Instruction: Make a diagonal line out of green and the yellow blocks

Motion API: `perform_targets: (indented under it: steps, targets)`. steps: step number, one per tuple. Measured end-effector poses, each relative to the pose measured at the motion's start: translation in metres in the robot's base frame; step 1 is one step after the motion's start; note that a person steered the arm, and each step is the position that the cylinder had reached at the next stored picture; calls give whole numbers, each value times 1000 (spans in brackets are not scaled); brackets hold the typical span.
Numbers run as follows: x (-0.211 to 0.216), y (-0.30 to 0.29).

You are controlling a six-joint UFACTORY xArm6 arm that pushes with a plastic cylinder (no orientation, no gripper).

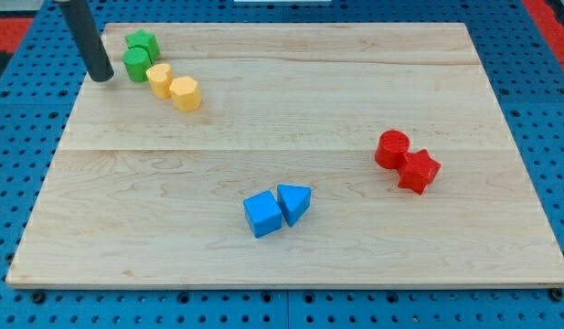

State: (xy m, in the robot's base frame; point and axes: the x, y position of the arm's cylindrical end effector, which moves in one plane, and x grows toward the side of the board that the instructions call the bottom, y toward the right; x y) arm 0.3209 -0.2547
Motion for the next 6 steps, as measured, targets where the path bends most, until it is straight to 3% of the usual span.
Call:
perform_targets:
  steps: [2, 3, 5, 6]
  targets:
    - [-14, 9]
    - [-14, 48]
    - [21, 74]
    - [64, 131]
